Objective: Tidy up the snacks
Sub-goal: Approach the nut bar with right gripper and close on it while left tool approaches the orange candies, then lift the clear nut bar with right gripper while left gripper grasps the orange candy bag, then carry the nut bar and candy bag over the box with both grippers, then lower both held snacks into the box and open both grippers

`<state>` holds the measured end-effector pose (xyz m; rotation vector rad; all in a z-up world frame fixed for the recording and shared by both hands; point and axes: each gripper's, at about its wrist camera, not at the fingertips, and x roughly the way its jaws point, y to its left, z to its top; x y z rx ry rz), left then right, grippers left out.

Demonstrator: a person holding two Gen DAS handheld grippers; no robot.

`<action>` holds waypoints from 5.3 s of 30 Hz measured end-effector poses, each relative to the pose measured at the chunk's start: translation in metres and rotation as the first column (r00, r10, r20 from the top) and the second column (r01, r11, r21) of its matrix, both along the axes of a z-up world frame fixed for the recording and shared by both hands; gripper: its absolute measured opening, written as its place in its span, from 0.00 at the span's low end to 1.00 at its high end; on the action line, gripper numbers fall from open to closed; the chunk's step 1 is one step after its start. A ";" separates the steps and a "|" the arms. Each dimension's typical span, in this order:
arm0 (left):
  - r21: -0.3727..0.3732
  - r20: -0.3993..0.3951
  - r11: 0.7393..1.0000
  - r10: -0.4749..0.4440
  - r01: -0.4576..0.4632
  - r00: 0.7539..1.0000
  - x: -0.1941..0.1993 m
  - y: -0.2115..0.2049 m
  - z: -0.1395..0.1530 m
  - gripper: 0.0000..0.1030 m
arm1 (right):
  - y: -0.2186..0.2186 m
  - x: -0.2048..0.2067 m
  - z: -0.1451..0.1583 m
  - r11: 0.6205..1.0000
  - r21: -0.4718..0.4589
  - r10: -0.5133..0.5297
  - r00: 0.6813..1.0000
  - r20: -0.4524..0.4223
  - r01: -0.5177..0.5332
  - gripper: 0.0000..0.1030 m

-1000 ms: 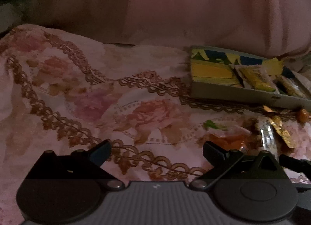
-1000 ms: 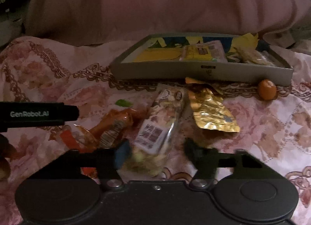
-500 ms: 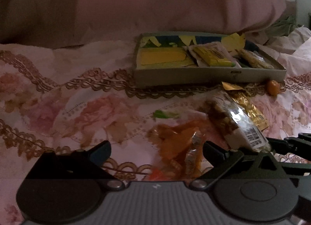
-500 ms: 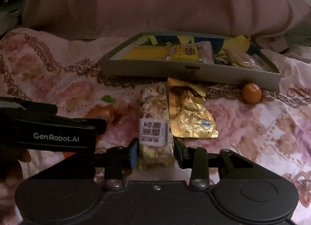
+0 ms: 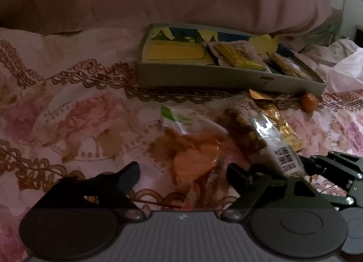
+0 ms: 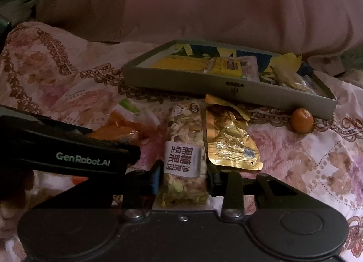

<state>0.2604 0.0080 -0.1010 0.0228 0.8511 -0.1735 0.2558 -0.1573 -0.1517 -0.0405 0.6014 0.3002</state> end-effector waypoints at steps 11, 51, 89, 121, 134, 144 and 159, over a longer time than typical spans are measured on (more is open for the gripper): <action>0.001 -0.040 1.000 -0.018 0.018 0.999 -0.001 -0.010 0.006 0.57 | -0.009 -0.013 0.007 1.000 -0.021 -0.001 0.998 -0.070 0.000 0.41; 0.063 -0.123 0.992 0.119 -0.111 0.985 -0.051 -0.029 0.043 0.35 | -0.045 -0.087 0.031 0.997 0.045 0.061 0.992 -0.113 -0.056 0.38; -0.075 0.159 0.974 0.222 -0.212 0.962 0.028 -0.072 0.120 0.35 | -0.124 0.007 0.107 0.974 0.224 -0.076 0.987 0.139 0.043 0.39; 0.043 0.129 0.986 0.152 -0.159 0.980 0.146 -0.164 0.046 0.35 | -0.183 0.146 0.044 0.947 0.274 -0.184 0.983 0.025 0.170 0.39; 0.056 0.117 0.986 0.151 -0.159 0.982 0.152 -0.165 0.034 0.35 | -0.169 0.157 0.040 0.951 0.284 -0.147 0.987 0.058 0.125 0.39; 0.076 0.121 0.988 0.128 -0.138 0.984 0.154 -0.165 0.033 0.37 | -0.170 0.163 0.038 0.949 0.289 -0.149 0.988 0.044 0.130 0.40; 0.070 0.134 0.986 0.144 -0.154 0.980 0.149 -0.165 0.037 0.53 | -0.166 0.157 0.044 0.957 0.250 -0.165 0.984 0.061 0.145 0.58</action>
